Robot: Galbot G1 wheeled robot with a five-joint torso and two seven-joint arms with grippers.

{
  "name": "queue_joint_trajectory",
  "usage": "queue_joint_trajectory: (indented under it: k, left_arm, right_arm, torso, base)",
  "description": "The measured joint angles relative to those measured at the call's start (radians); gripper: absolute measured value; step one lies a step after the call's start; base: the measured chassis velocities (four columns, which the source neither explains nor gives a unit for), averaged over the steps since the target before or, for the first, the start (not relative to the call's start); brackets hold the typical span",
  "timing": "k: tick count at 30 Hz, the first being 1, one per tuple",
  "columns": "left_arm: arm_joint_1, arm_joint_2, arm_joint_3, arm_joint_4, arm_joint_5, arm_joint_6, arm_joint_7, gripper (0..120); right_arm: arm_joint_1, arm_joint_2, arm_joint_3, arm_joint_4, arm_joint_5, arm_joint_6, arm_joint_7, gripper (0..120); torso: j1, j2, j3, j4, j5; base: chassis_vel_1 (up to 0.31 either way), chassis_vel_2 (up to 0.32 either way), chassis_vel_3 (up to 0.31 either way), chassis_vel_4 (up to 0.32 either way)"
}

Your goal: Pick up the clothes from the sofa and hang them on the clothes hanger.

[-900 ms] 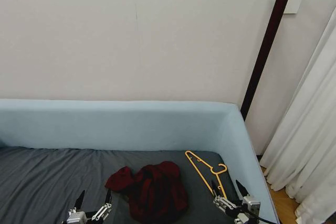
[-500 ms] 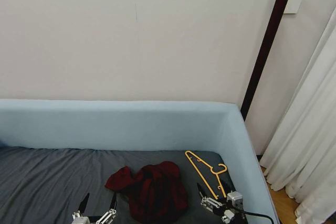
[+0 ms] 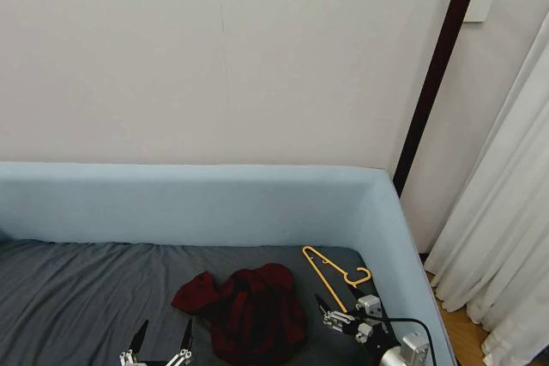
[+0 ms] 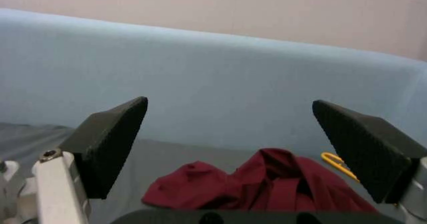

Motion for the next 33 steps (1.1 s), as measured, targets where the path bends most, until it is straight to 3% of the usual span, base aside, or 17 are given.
queue_joint_trajectory:
  k: [8, 17, 24, 33]
  left_arm:
    - [0.032, 0.029, -0.005, -0.011, -0.014, -0.002, 0.027, 96]
    - [0.042, 0.039, -0.02, -0.035, -0.008, 0.025, -0.006, 96]
    - [0.085, 0.035, -0.033, -0.032, -0.002, 0.004, 0.0, 96]
    - [0.087, 0.023, -0.05, -0.03, 0.02, 0.017, -0.021, 94]
  right_arm:
    - [0.226, -0.013, -0.174, -0.114, 0.128, -0.093, 0.054, 100]
    - [0.407, 0.103, -0.36, -0.249, 0.097, -0.174, 0.104, 100]
    - [0.486, 0.201, -0.426, -0.35, 0.122, -0.225, 0.13, 100]
    - [0.528, 0.273, -0.484, -0.439, 0.078, -0.243, 0.131, 99]
  torso:
    - [0.0, 0.0, 0.0, -0.0002, 0.0002]
    - [0.0, 0.0, 0.0, -0.0003, 0.0]
    - [0.0, 0.0, 0.0, -0.0001, -0.0001]
    - [0.0, 0.0, 0.0, -0.0002, 0.0]
  base:
    - [0.0, 0.0, 0.0, 0.0]
    - [0.0, 0.0, 0.0, 0.0]
    - [0.0, 0.0, 0.0, 0.0]
    - [0.0, 0.0, 0.0, 0.0]
